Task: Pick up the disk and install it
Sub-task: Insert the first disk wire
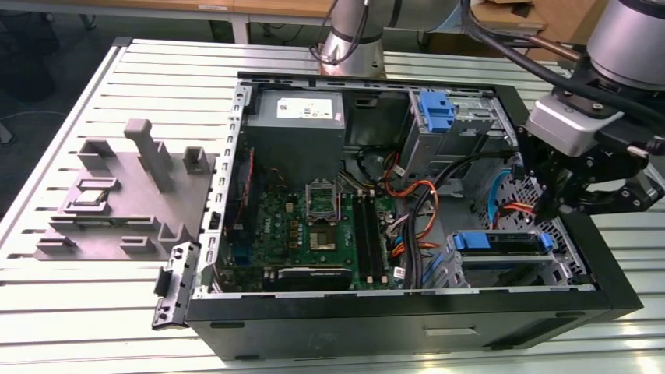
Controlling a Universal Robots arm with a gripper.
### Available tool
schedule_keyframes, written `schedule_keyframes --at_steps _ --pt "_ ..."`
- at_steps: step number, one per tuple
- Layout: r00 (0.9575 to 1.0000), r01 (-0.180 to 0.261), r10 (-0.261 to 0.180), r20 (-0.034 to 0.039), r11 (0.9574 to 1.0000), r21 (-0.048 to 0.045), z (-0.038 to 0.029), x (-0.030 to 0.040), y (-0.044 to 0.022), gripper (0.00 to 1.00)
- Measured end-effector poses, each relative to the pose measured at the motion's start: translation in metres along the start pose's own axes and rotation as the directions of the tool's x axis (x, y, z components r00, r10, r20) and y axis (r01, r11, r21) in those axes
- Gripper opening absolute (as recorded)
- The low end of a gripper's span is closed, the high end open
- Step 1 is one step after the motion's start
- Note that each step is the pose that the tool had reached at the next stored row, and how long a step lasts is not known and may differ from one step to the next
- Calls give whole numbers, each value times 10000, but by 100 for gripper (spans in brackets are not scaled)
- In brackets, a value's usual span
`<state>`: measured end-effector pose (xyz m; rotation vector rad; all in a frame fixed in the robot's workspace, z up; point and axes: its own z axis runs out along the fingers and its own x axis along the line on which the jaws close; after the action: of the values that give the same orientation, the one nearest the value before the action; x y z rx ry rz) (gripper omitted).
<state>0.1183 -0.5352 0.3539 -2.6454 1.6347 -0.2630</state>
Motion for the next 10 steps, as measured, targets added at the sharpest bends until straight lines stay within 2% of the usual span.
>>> schedule_keyframes --at_steps 2,5,8,10 --pt "9994 -349 349 -39 9994 -46 3 -1 0 17" --pt "9962 -863 862 -95 9962 -115 10 -1 1 17" --pt "9915 -1295 1293 -146 9914 -178 17 -2 2 17" --pt "9869 -1608 1604 -186 9868 -217 21 -3 2 17"
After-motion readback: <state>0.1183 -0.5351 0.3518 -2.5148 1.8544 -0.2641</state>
